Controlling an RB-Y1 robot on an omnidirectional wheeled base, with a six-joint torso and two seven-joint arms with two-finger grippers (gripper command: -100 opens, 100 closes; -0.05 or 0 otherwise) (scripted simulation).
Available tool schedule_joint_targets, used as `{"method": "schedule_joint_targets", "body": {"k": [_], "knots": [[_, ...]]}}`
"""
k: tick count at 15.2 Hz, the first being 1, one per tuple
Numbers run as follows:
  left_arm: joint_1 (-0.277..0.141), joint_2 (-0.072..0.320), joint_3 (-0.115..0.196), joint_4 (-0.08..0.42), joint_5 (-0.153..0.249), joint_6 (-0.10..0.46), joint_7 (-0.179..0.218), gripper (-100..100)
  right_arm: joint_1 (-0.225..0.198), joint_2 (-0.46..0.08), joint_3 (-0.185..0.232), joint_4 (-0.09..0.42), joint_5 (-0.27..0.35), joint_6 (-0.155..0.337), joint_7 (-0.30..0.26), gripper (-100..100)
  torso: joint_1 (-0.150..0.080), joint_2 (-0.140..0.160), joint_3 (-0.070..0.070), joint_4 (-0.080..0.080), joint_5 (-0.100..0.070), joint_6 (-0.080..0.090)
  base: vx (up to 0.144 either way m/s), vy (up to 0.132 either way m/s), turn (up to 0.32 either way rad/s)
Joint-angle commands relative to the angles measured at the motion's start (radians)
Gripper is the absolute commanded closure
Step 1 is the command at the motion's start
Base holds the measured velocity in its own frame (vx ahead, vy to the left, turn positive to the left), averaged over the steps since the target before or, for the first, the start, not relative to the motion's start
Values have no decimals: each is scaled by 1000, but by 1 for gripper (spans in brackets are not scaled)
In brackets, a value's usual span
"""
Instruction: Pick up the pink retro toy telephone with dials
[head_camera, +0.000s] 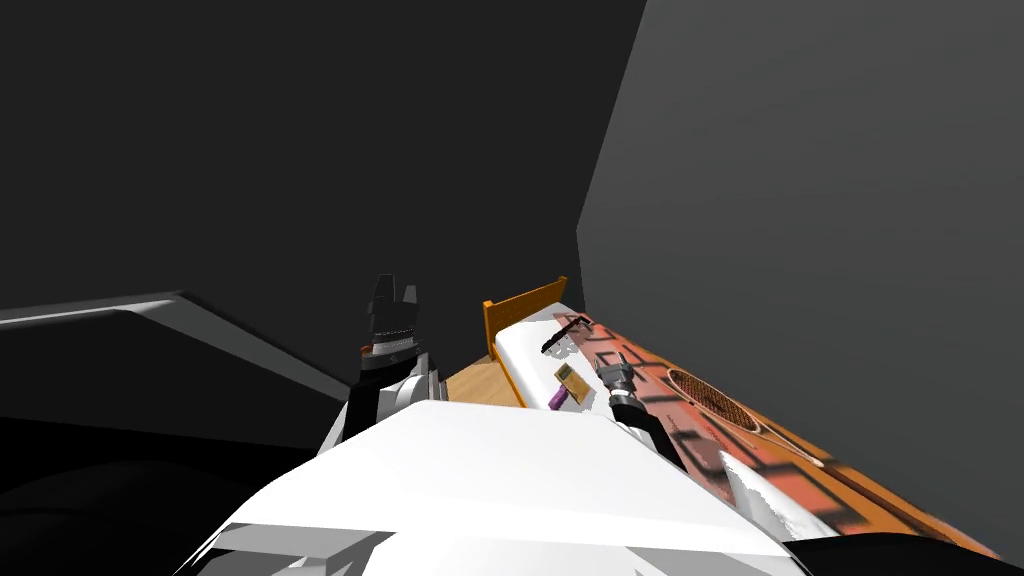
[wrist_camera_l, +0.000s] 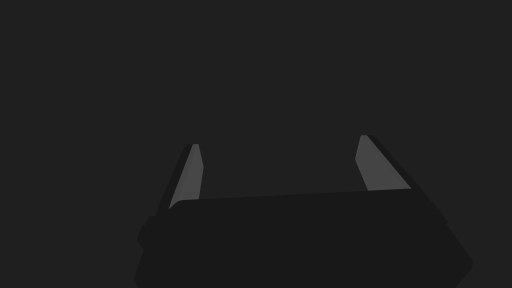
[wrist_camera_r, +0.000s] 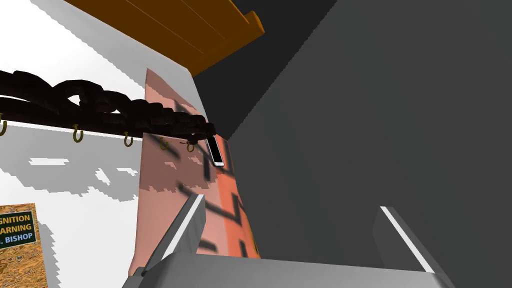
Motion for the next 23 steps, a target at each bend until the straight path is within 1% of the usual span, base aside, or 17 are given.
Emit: {"method": "schedule_joint_targets", "body": {"k": [1, 2, 4, 5, 6, 7, 9, 11, 12, 14, 15, 17, 18, 19, 20, 22, 23], "knots": [[0, 0, 0, 0, 0, 0, 0, 0, 1, 5, -8, 40, -46, 34, -25, -100, 0, 0, 0, 0, 0, 0, 93, -2, 135], [0, 0, 0, 0, 0, 0, 0, 0, 8, 6, -17, 69, -74, 65, -60, -100, 0, 0, 0, 0, 0, 0, 117, -3, 138], [0, 0, 0, 0, 0, 0, 0, 0, 8, 6, -17, 92, -97, 68, -60, -100, 0, -1, -1, 0, 0, 0, 111, -1, 81], [0, 0, 0, 0, 0, 0, 0, 0, 15, 8, -26, 135, -130, 103, -96, -100, 0, 0, 0, 0, 0, 0, 102, 0, 100], [0, 0, 0, 0, 0, 0, 0, 0, 15, 8, -26, 143, -149, 103, -96, -100, 1, 0, 0, 0, 0, 0, 116, 1, 84], [0, 0, 0, 0, 0, 0, 0, 0, 22, 11, -35, 175, -176, 135, -131, -100, 1, -1, 0, 0, 0, 0, 137, -4, 107], [0, 0, 0, 0, 0, 0, 0, 0, 22, 11, -35, 195, -201, 137, -131, -100, 1, -2, -1, 0, 0, 0, 112, 4, 93], [0, 0, 0, 0, 0, 0, 0, 0, 29, 14, -45, 246, -252, 172, -167, -100, 1, -1, 0, 0, 0, 0, 106, 1, 119], [0, 0, 0, 0, 0, 0, 0, 0, 36, 19, -54, 274, -277, 206, -200, -100, 1, -1, 0, 0, 0, 0, 137, -14, 108], [0, 0, 0, 0, 0, 0, 0, 0, 36, 19, -54, 298, -303, 206, -202, -100, 1, -2, -1, 0, 0, 0, 113, -6, 69], [0, 0, 0, 0, 0, 0, 0, 0, 44, 24, -63, 335, -330, 240, -235, -100, 1, -1, -1, 0, 0, 0, 92, 6, 88], [0, 0, 0, 0, 0, 0, 0, 0, 44, 24, -63, 349, -353, 240, -237, -100, 1, 0, 0, 0, 0, 0, 77, -7, 84], [0, 0, 0, 0, 0, 0, 0, 0, 51, 30, -71, 381, -391, 273, -271, -100, 1, 2, 1, 0, 0, 0, 87, -20, 107], [0, 0, 0, 0, 0, 0, 0, 0, 51, 30, -71, 400, -403, 273, -271, -100, 0, 1, 1, 0, 0, 0, 97, -19, 108], [0, 0, 0, 0, 0, 0, 0, 0, 58, 36, -80, 430, -437, 304, -304, -100, 0, 1, 0, 0, 0, 0, 114, -5, 126], [0, 0, 0, 0, 0, 0, 0, 0, 58, 36, -80, 449, -451, 306, -304, -100, 1, -1, 0, 0, 0, 0, 104, -14, 76], [0, 0, 0, 0, 0, 0, 0, 0, 64, 43, -89, 497, -498, 332, -337, -100, 1, 0, 0, 0, 0, 0, 94, -15, 97]]}}
